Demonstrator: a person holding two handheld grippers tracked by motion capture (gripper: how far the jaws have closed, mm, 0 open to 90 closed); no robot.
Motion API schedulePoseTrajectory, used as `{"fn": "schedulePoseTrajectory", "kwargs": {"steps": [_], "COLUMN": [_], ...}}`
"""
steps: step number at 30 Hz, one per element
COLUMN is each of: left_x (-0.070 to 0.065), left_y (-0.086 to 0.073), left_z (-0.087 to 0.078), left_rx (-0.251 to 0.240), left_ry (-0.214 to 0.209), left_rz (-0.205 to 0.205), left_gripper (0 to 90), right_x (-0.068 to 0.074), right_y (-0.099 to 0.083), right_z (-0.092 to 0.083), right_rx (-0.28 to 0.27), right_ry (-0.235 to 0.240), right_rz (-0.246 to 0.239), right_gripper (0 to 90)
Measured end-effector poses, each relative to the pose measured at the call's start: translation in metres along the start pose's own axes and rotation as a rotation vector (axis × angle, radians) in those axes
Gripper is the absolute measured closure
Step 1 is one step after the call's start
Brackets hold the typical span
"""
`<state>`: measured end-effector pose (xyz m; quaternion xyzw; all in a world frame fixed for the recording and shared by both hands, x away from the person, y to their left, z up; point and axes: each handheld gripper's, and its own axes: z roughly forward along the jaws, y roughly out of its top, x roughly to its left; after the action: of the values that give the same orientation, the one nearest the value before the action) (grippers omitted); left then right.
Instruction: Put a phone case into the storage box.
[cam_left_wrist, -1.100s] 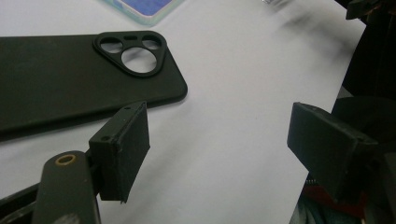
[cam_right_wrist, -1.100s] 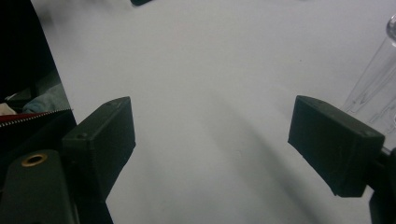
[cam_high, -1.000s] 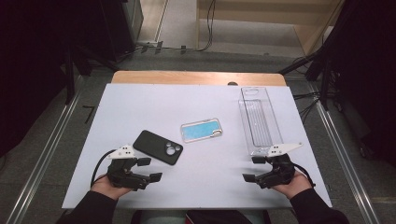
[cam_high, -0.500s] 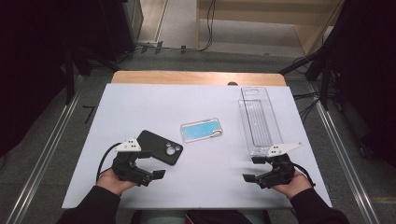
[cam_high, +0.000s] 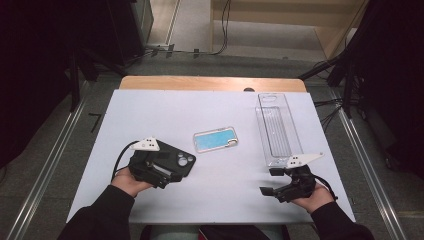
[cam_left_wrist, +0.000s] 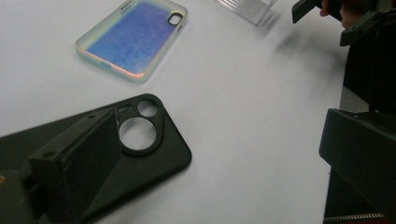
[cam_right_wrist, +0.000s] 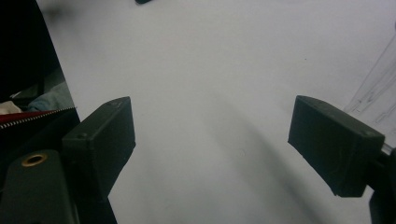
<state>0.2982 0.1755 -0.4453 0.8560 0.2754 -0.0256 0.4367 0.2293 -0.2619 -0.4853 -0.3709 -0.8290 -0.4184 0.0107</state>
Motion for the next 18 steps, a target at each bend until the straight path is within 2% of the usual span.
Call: {"fn": "schedulePoseTrajectory", "kwargs": {"steps": [11, 15, 18], "left_x": [0.012, 0.016, 0.021], "left_y": [0.023, 0.03, 0.036], "left_z": [0.012, 0.015, 0.017], "left_rx": [-0.014, -0.024, -0.029], "left_ry": [-0.017, -0.016, -0.019], "left_rz": [0.005, 0.028, 0.021], "left_gripper": [0.0, 0.0, 0.0], "right_x": [0.0, 0.001, 0.001], "right_y": [0.0, 0.0, 0.0], "right_z": [0.0, 0.0, 0.0], "right_rx": [0.003, 0.001, 0.001], "right_ry": [0.012, 0.014, 0.015], "right_rz": [-0.005, -0.005, -0.005], "right_gripper": [13.0, 13.0, 13.0]}}
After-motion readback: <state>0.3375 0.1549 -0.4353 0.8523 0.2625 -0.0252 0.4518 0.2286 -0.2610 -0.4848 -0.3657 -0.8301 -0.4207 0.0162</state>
